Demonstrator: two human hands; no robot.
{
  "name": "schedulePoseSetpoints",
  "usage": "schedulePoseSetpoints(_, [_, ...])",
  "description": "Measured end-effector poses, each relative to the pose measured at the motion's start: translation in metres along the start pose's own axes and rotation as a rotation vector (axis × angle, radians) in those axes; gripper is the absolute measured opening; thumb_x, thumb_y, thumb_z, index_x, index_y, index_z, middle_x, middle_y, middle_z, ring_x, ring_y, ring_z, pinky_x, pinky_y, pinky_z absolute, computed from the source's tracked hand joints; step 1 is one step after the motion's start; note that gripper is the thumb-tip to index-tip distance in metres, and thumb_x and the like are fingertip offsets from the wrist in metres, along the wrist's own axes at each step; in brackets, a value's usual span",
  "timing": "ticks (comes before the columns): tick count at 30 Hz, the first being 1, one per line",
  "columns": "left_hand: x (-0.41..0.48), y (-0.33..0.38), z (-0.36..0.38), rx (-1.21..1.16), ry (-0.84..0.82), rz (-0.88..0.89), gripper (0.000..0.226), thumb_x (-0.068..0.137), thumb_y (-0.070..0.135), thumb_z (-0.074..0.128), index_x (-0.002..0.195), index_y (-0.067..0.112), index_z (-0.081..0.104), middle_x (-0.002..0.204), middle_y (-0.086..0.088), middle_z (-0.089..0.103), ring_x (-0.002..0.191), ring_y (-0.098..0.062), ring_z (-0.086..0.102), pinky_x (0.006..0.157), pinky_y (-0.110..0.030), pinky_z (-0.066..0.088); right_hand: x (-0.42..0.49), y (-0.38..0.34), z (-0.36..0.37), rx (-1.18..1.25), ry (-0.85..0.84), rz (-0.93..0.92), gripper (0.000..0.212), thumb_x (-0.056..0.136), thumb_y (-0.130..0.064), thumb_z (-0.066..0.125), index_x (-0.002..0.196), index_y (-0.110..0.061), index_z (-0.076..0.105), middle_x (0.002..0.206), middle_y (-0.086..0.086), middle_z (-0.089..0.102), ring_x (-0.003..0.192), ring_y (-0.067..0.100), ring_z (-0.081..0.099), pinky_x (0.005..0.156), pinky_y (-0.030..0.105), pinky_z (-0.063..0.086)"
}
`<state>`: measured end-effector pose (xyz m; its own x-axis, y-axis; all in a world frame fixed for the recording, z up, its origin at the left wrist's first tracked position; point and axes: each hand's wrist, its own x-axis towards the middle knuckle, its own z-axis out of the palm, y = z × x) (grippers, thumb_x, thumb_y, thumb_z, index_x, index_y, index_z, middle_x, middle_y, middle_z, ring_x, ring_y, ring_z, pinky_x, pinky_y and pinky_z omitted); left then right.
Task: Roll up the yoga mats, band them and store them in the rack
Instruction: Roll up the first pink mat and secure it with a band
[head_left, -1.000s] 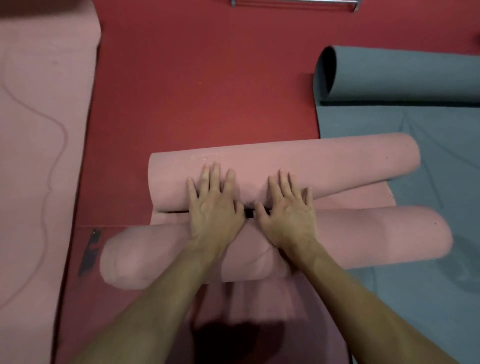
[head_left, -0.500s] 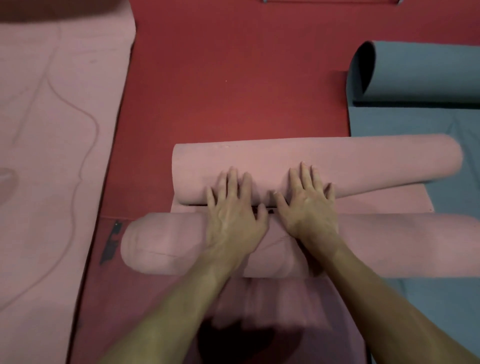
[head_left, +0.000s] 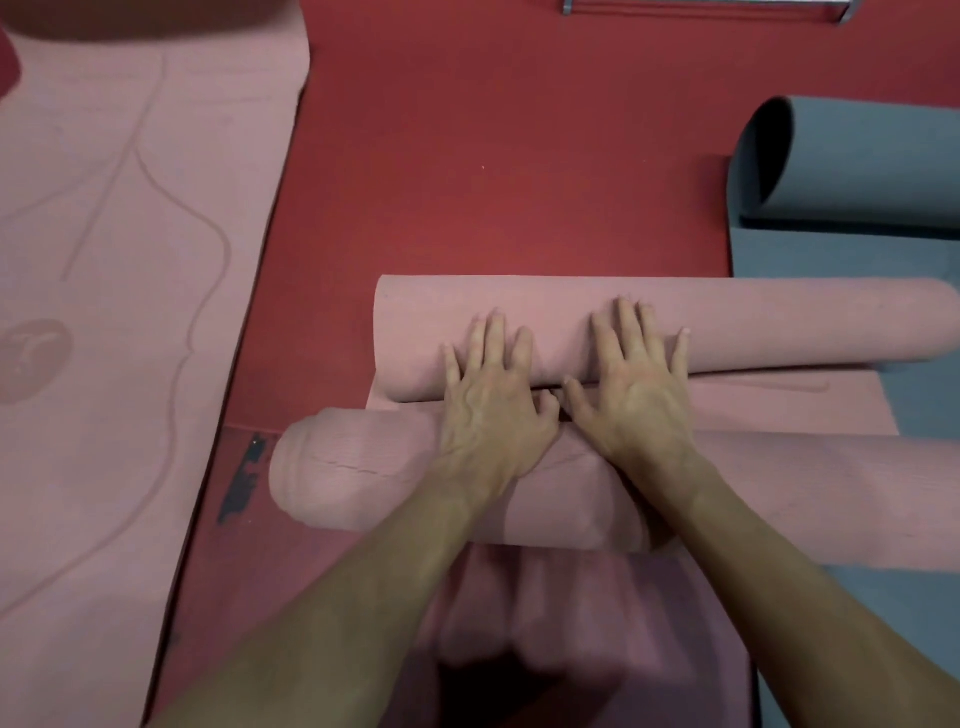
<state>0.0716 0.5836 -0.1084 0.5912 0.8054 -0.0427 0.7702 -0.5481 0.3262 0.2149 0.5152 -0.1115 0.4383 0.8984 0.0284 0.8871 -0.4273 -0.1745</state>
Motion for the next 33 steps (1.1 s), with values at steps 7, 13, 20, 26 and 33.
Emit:
schedulePoseSetpoints(7, [0.002, -0.001, 0.005, 0.022, 0.139, 0.041, 0.066, 0.1, 0.037, 0.046, 0.16, 0.012, 0.033, 0.172, -0.013, 0.019, 0.161, -0.025, 0.004, 0.129, -0.056, 0.005, 0.014, 0.0, 0.0, 0.013, -0.139, -0.048, 0.076, 0.103, -0.056, 0.041, 0.166, -0.024, 0.014, 0.175, 0.003, -0.002, 0.161, 0.024, -0.009, 0.125, 0.063, -0.007])
schedulePoseSetpoints(13, [0.009, -0.003, 0.002, 0.015, 0.159, 0.061, 0.067, 0.098, 0.037, 0.042, 0.161, 0.014, 0.032, 0.173, -0.008, 0.019, 0.161, -0.021, 0.006, 0.129, -0.056, 0.006, 0.015, 0.0, -0.001, 0.027, -0.113, -0.048, 0.072, 0.105, -0.054, 0.04, 0.166, -0.024, 0.017, 0.175, 0.004, 0.001, 0.161, 0.025, -0.007, 0.124, 0.064, -0.006])
schedulePoseSetpoints(20, [0.031, -0.002, 0.0, -0.017, 0.022, 0.013, 0.073, 0.099, 0.037, 0.046, 0.165, 0.02, 0.02, 0.175, -0.009, 0.003, 0.161, -0.019, -0.005, 0.129, -0.055, -0.002, 0.005, -0.003, -0.012, 0.086, -0.05, -0.042, 0.074, 0.1, -0.055, 0.029, 0.163, -0.015, 0.028, 0.173, 0.01, 0.014, 0.161, 0.026, 0.005, 0.127, 0.062, 0.002])
schedulePoseSetpoints(26, [0.054, -0.002, 0.005, 0.022, 0.062, 0.015, 0.07, 0.097, 0.032, 0.047, 0.162, 0.016, 0.028, 0.172, -0.013, 0.015, 0.16, -0.024, 0.006, 0.129, -0.055, 0.005, -0.011, -0.01, -0.016, 0.002, -0.16, 0.123, 0.07, 0.104, -0.05, 0.033, 0.165, -0.016, 0.021, 0.174, 0.008, 0.011, 0.161, 0.024, 0.004, 0.128, 0.059, -0.001])
schedulePoseSetpoints(33, [0.009, 0.0, -0.004, 0.12, 0.254, 0.043, 0.064, 0.096, 0.043, 0.045, 0.154, 0.015, 0.046, 0.163, -0.013, 0.041, 0.155, -0.029, 0.03, 0.126, -0.061, 0.016, 0.015, -0.006, -0.01, 0.023, -0.162, 0.218, 0.075, 0.101, -0.051, 0.036, 0.165, -0.015, 0.019, 0.175, 0.006, 0.004, 0.161, 0.026, -0.001, 0.129, 0.056, 0.002])
